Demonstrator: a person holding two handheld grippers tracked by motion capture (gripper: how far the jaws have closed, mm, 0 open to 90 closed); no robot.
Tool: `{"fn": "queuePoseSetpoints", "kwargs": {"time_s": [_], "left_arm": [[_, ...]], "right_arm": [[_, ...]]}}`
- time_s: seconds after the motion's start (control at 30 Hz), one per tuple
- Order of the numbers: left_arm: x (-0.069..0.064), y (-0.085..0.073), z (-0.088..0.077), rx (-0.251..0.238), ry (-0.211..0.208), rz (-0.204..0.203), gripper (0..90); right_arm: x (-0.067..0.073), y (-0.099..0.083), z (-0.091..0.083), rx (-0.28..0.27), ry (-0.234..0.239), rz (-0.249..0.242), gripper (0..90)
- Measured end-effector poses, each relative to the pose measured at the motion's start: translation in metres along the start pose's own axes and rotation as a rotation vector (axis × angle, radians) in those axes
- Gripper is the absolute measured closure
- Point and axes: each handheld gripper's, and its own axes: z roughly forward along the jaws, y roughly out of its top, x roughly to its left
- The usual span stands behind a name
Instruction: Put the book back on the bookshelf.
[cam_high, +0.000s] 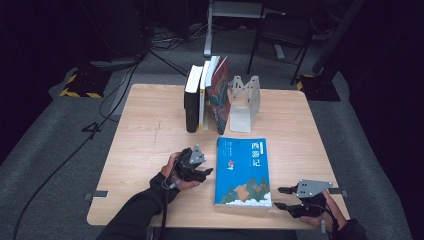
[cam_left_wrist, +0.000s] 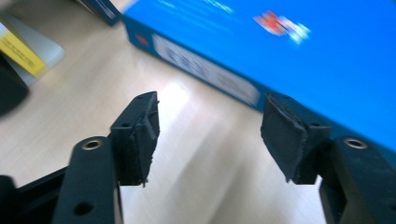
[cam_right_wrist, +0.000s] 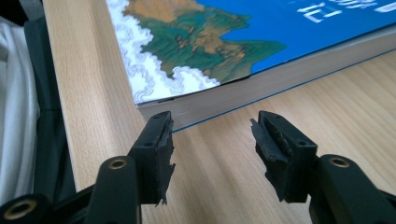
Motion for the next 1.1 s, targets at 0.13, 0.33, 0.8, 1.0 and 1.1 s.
{"fn": "queuePoseSetpoints", "kwargs": {"time_s": [0.13, 0.33, 0.8, 1.0, 1.1], "left_arm": [[-0.020, -0.015, -0.011, 0.040, -0.022, 0.034, 34.8], [-0.045, -0.026, -0.018, 0.071, -0.092, 0.058, 28.9], [-0.055, -0.029, -0.010, 0.091, -0.174, 0.060, 23.8], [-0.058, -0.027, -0.012, 0.100, -0.172, 0.078, 23.2], [-0.060, -0.025, -0.014, 0.089, -0.180, 0.086, 22.5]], "right_arm": [[0.001, 0.002, 0.008, 0.029, 0.007, -0.015, 42.0], [0.000, 0.003, 0.011, 0.036, 0.018, -0.014, 40.9], [-0.007, 0.002, 0.017, 0.056, 0.010, -0.006, 39.9], [-0.008, 0.004, 0.014, 0.025, 0.004, -0.002, 39.7], [-0.008, 0.005, 0.014, 0.015, -0.001, 0.002, 40.0]]}}
